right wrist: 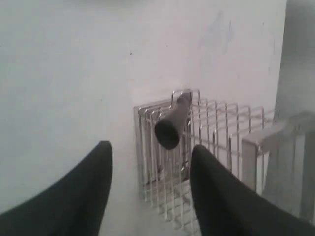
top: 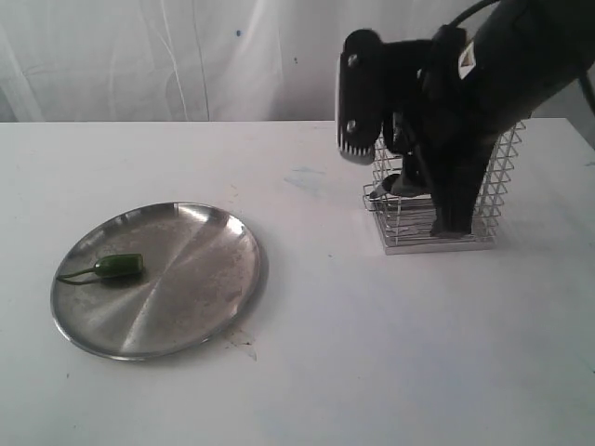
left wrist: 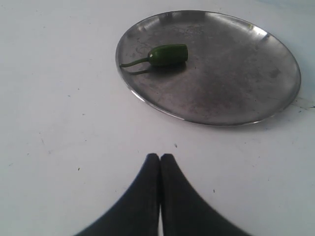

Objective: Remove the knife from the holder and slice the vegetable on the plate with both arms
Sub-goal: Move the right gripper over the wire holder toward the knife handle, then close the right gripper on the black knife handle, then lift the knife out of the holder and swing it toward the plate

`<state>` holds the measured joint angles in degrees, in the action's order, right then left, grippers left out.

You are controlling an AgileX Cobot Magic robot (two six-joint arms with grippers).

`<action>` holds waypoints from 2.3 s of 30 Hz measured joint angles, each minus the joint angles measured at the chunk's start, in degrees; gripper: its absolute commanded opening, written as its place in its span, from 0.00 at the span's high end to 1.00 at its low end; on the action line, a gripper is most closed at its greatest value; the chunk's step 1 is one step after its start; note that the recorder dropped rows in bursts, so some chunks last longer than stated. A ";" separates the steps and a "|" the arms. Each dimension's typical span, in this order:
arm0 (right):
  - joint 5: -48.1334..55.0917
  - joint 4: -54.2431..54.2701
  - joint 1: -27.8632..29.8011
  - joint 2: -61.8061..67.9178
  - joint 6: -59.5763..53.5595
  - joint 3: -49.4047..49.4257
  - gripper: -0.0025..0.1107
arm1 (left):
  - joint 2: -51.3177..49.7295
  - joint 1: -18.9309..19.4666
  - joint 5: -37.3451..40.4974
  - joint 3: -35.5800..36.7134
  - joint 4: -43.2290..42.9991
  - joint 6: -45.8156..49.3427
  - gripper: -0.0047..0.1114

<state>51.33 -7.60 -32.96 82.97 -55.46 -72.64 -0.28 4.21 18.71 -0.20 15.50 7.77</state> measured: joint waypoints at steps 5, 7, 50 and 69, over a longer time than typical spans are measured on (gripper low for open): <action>-7.33 -3.34 -3.96 2.83 -8.20 0.00 0.51 | 0.00 0.00 0.00 0.00 0.00 0.00 0.96; -7.60 -7.36 -3.96 4.72 -7.88 0.00 0.51 | 0.00 0.00 0.00 0.00 0.00 0.00 0.96; -3.86 -25.56 -3.96 12.67 -1.03 0.00 0.79 | 0.00 0.00 0.00 0.00 0.00 0.00 0.96; -1.34 -27.79 -3.96 10.42 6.36 0.00 0.98 | 0.00 0.00 0.00 0.00 0.00 0.00 0.96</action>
<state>49.98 -35.39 -36.92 93.39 -49.09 -72.64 -0.28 4.21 18.71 -0.20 15.50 7.77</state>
